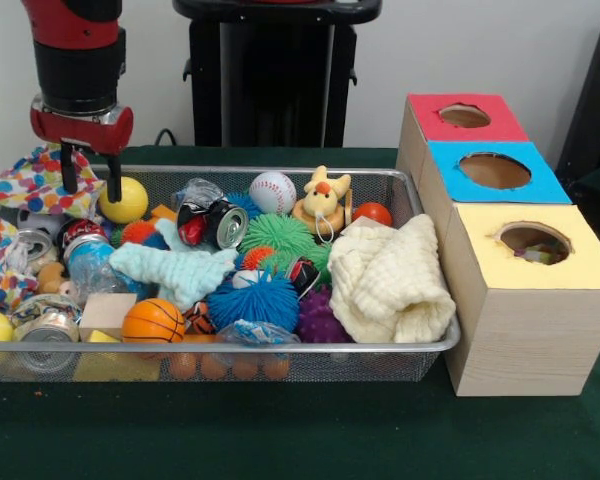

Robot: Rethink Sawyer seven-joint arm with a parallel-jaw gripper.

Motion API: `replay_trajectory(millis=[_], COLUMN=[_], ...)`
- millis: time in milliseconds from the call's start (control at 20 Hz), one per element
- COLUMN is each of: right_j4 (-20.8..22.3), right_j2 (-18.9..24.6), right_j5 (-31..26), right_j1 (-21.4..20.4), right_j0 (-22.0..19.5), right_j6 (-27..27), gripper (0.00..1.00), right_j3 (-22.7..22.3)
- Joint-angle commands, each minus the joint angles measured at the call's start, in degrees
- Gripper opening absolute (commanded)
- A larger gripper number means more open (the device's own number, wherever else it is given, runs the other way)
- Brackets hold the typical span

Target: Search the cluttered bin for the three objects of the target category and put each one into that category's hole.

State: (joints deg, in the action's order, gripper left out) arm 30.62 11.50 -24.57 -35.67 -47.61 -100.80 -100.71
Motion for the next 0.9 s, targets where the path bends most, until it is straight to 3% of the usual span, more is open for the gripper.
replay_trajectory(millis=[50,500,900], right_j4=[4.25,3.30,3.50], right_j2=[4.55,6.12,11.41], right_j5=[2.21,1.35,4.40], right_j1=[0.25,-1.47,1.83], right_j0=[-1.79,-2.97,-3.35], right_j6=[4.72,5.04,5.47], gripper=[1.00,1.00,1.00], right_j3=[-2.51,-4.54,-5.20])
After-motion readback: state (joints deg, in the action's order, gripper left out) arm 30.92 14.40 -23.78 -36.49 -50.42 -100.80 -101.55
